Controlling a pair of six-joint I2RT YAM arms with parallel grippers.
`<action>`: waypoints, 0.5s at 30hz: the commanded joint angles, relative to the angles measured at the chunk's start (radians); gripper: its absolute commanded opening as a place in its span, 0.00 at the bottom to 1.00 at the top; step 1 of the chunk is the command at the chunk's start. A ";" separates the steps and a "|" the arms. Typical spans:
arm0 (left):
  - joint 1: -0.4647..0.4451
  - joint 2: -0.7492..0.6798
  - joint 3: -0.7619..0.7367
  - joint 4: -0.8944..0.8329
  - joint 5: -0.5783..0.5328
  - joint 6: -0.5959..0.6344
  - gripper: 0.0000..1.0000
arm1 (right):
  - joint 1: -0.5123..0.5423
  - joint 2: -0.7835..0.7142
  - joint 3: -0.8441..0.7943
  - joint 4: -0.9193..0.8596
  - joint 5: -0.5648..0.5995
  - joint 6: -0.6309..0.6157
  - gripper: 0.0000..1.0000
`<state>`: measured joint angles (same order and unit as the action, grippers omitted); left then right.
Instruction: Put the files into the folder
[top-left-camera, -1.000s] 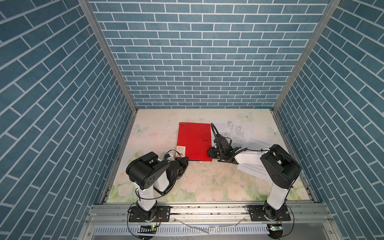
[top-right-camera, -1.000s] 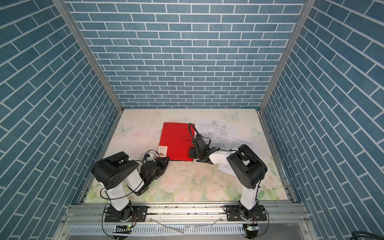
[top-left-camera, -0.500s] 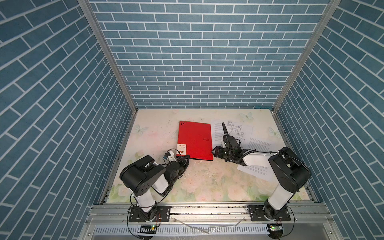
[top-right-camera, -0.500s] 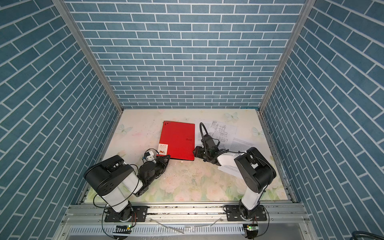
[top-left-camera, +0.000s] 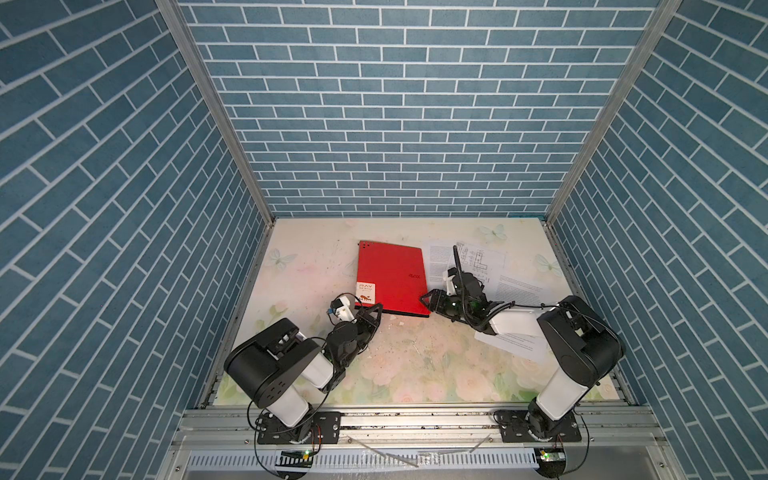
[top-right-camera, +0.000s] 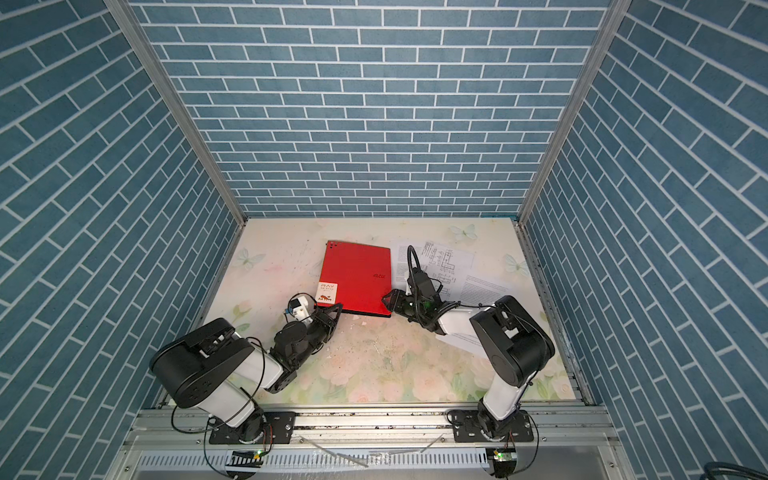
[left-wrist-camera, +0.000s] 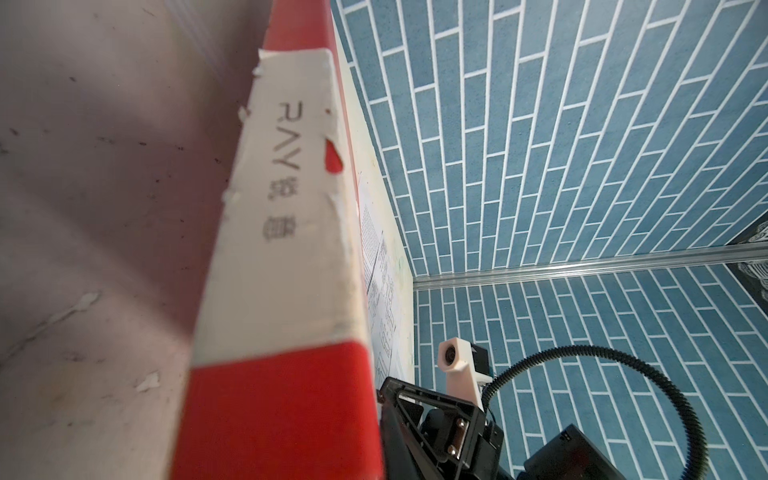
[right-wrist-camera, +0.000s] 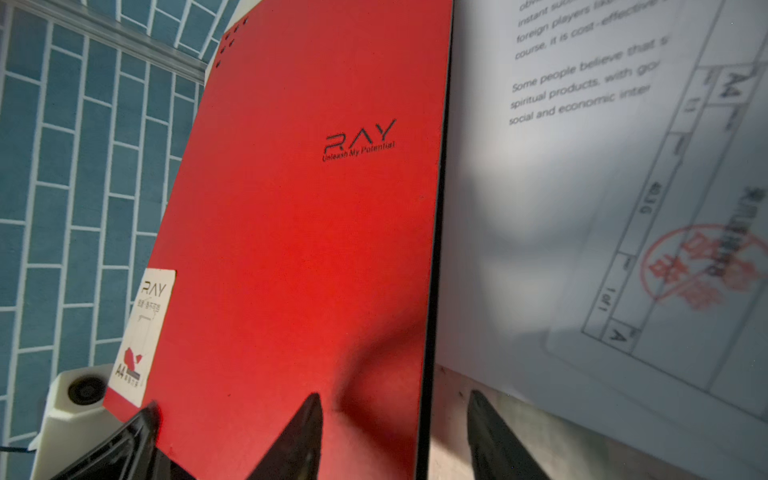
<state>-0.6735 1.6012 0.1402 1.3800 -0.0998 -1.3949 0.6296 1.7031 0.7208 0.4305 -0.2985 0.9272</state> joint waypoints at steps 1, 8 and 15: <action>-0.010 -0.018 0.001 0.025 0.009 0.031 0.07 | -0.006 -0.019 -0.021 0.060 -0.032 0.057 0.55; -0.012 -0.030 0.009 0.025 0.026 0.051 0.07 | -0.015 -0.030 -0.058 0.114 -0.055 0.097 0.55; -0.014 -0.056 0.015 0.025 0.042 0.076 0.06 | -0.020 0.001 -0.073 0.179 -0.083 0.139 0.54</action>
<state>-0.6792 1.5761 0.1402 1.3621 -0.0788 -1.3636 0.6151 1.6958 0.6662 0.5449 -0.3588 1.0172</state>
